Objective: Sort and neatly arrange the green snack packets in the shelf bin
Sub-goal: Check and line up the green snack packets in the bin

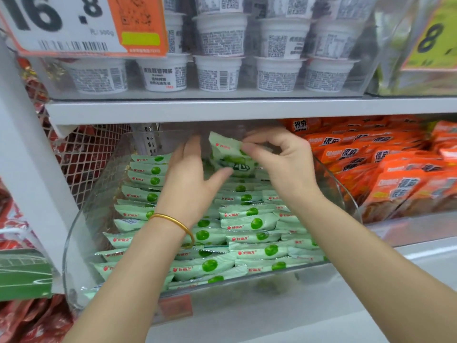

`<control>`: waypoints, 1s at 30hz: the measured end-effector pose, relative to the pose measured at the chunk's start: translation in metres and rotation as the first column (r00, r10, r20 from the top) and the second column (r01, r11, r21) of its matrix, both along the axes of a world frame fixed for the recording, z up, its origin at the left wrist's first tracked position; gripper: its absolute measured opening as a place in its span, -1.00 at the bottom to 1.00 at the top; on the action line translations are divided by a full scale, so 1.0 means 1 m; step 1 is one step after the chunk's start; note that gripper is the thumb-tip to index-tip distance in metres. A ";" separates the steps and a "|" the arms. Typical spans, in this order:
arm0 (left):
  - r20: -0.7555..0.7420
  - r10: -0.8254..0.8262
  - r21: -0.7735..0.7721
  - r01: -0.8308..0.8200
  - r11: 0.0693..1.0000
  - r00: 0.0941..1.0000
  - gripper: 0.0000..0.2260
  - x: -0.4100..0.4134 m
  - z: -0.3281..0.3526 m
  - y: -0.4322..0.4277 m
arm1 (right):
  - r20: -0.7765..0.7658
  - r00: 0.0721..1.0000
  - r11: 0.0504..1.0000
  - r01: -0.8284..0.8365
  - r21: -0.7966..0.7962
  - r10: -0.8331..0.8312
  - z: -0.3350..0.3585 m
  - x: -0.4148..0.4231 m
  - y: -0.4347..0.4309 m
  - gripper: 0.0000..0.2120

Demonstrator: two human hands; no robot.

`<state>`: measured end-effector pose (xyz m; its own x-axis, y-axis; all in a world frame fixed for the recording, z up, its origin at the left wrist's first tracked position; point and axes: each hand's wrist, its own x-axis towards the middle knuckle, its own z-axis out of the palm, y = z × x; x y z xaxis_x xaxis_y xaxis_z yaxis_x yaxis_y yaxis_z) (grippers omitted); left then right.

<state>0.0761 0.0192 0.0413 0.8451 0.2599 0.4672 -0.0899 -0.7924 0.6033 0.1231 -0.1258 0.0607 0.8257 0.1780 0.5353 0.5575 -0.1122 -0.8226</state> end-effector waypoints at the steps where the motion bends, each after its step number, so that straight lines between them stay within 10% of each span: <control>1: 0.042 -0.041 -0.026 0.042 0.999 0.998 -0.46 -0.004 0.003 -0.004 | 0.018 1.000 0.999 -0.018 0.030 0.018 0.001 -0.009 -0.006 -0.83; 10: 0.146 -0.220 -0.437 0.263 0.860 0.964 -0.89 -0.052 0.017 -0.046 | -0.323 0.936 0.975 -0.069 0.213 0.137 0.002 -0.044 -0.038 -0.73; 16: 0.069 -0.237 -0.686 0.219 0.694 0.969 -0.64 -0.059 0.016 -0.052 | -0.323 0.923 0.971 -0.159 0.178 0.210 0.005 -0.055 -0.044 -0.46; 30: 0.113 -0.039 -0.269 0.069 0.961 0.993 -0.79 -0.041 0.026 -0.076 | -0.449 0.882 0.960 -0.011 0.280 0.142 0.008 -0.042 -0.063 -0.85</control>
